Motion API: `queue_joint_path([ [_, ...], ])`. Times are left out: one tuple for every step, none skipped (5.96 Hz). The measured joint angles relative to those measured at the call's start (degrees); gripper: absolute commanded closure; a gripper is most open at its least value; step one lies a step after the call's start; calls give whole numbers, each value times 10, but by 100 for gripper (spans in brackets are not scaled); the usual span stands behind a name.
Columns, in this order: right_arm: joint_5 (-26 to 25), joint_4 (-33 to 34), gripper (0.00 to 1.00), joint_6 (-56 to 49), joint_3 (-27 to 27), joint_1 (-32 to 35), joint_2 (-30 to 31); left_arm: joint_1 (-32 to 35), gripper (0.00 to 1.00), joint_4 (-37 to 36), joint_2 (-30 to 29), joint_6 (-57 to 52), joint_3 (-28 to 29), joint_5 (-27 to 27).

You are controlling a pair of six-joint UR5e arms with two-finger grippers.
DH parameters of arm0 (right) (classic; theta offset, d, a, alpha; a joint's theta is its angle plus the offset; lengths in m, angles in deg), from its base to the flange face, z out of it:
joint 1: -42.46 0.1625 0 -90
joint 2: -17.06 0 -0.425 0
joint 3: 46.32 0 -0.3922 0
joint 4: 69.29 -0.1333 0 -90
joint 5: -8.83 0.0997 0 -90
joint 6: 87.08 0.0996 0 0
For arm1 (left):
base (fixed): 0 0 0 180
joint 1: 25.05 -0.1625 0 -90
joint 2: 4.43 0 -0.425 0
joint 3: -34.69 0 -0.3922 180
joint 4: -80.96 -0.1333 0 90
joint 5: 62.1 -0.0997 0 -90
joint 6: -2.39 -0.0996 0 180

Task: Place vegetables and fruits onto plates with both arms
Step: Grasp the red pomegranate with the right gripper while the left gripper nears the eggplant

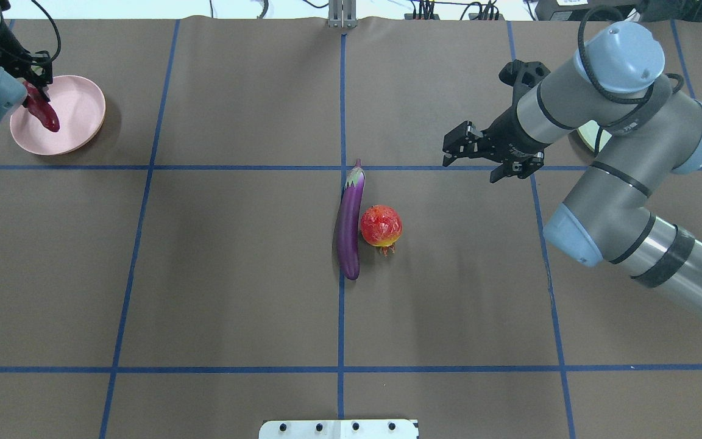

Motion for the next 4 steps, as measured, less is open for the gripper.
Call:
queue_joint_path([
  [-23,0,0,40,-8,-27,-4,0,41,16,-13,-1,28,-3],
  [-54,1,0,87,-11,-58,-13,0,0,29,-22,-1,44,-3],
  [-90,0,0,128,-10,-86,-24,1,0,35,-26,1,48,-3],
  [-128,0,0,155,-9,-112,-31,1,0,37,-30,5,43,-2],
])
